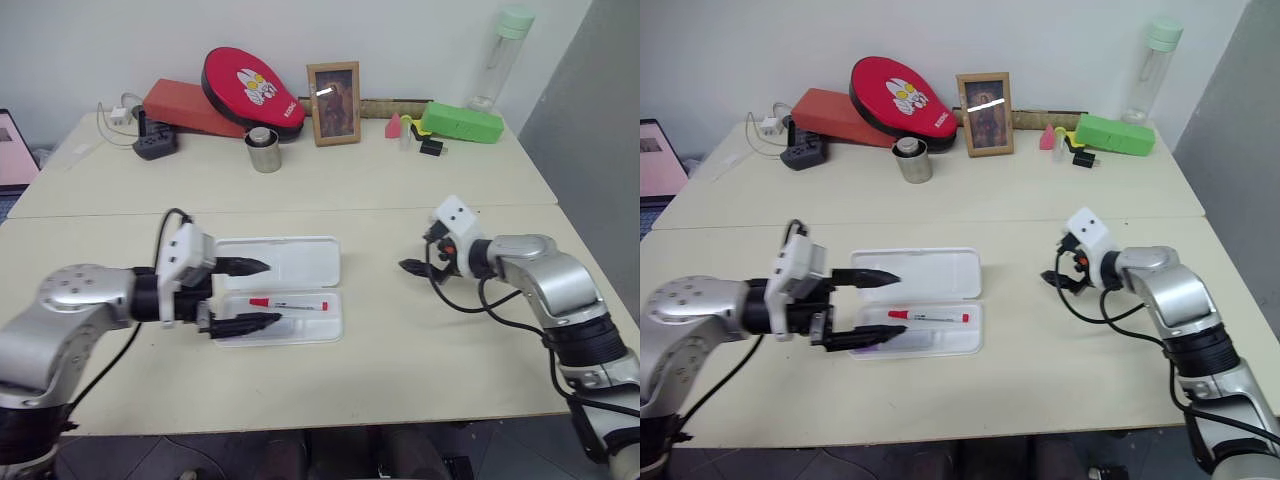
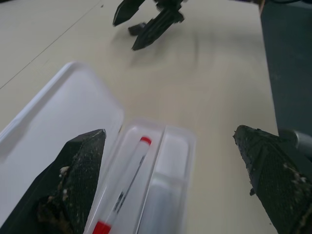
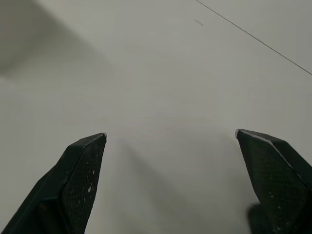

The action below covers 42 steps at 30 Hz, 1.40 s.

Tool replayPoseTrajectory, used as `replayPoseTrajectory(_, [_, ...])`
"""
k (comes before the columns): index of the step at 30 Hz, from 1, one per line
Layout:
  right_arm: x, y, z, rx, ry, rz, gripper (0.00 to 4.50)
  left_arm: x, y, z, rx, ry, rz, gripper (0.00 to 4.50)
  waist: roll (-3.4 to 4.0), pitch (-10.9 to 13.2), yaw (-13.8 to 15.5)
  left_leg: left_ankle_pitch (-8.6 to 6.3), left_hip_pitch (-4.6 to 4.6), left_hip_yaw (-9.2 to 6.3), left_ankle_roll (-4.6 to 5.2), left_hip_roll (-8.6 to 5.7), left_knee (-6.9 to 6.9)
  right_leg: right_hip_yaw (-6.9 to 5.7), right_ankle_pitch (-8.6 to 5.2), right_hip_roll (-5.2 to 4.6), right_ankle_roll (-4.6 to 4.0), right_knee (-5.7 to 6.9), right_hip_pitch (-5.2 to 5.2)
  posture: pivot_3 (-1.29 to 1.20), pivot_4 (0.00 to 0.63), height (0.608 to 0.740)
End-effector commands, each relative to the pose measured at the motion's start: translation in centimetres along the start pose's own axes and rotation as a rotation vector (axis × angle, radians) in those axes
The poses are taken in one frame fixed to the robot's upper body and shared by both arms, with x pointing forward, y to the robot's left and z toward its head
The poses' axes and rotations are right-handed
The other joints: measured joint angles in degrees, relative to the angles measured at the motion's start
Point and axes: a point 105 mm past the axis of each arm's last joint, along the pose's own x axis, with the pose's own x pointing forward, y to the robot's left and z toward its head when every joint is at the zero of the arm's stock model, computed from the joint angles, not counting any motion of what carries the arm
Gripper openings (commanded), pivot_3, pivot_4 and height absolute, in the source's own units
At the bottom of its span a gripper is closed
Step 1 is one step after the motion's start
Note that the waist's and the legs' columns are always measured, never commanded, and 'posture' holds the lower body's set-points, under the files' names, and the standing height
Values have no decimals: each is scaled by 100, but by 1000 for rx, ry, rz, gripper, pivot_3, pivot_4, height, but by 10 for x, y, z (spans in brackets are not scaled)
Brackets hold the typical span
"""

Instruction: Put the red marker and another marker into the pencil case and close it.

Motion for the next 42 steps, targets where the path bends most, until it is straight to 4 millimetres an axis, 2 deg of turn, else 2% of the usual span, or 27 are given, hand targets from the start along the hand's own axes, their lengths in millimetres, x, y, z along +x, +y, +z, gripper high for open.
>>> replayPoseTrajectory(1, [-11,-23,-7,15,-3,-61,4466,14,-1,13,64,-28,-24,4500,0,0,-11,0,-1,-1,0,0,0,1,0,0,0,0,-1,0,150,740])
replayPoseTrajectory(6, [-14,-44,-27,67,35,-97,4466,33,9,26,104,-90,8,4500,0,0,-12,1,2,4,1,-3,2,-2,0,4,0,3,1,0,150,740])
replayPoseTrajectory(12, [-11,-49,-41,111,52,-92,4466,45,11,30,114,-121,18,4500,0,0,-13,1,3,10,0,-1,3,-1,1,3,1,2,1,0,150,740])
replayPoseTrajectory(13, [-11,-49,-41,117,50,-91,4088,45,11,30,115,-122,15,4500,0,0,-11,1,3,8,0,0,3,0,1,3,1,2,1,0,150,740])
replayPoseTrajectory(20, [-13,-47,-34,105,29,-79,2476,46,11,30,110,-130,10,4500,0,0,0,1,3,6,0,-2,6,-2,3,1,4,1,5,0,150,740])
replayPoseTrajectory(28, [-18,-47,-30,95,19,-82,346,48,13,31,115,-138,8,4500,0,0,1,1,2,6,-1,-2,6,-1,2,1,4,1,4,0,150,740])
replayPoseTrajectory(34, [-25,-38,-12,41,-38,-46,308,48,14,31,118,-142,6,4500,0,0,-5,1,2,5,-1,-2,6,-2,2,1,4,1,4,0,150,740])
replayPoseTrajectory(36, [-28,-15,7,-19,-111,62,308,45,11,28,119,-122,-4,4500,0,0,-8,1,3,6,-1,-1,6,-2,2,2,4,1,3,0,150,740])
replayPoseTrajectory(38, [-32,30,26,-96,-167,250,308,36,6,20,111,-88,-13,4500,1,0,-22,1,2,4,0,1,5,-1,2,3,4,1,3,0,150,740])
replayPoseTrajectory(40, [-30,71,32,-171,-183,393,308,25,5,12,95,-48,-9,4500,1,0,-31,1,3,-1,0,3,3,-2,2,5,4,1,2,0,150,740])
replayPoseTrajectory(42, [-24,91,36,-204,-195,433,308,17,5,7,84,-21,-1,4500,1,0,-39,0,12,-8,1,16,1,6,2,6,4,0,2,0,150,740])
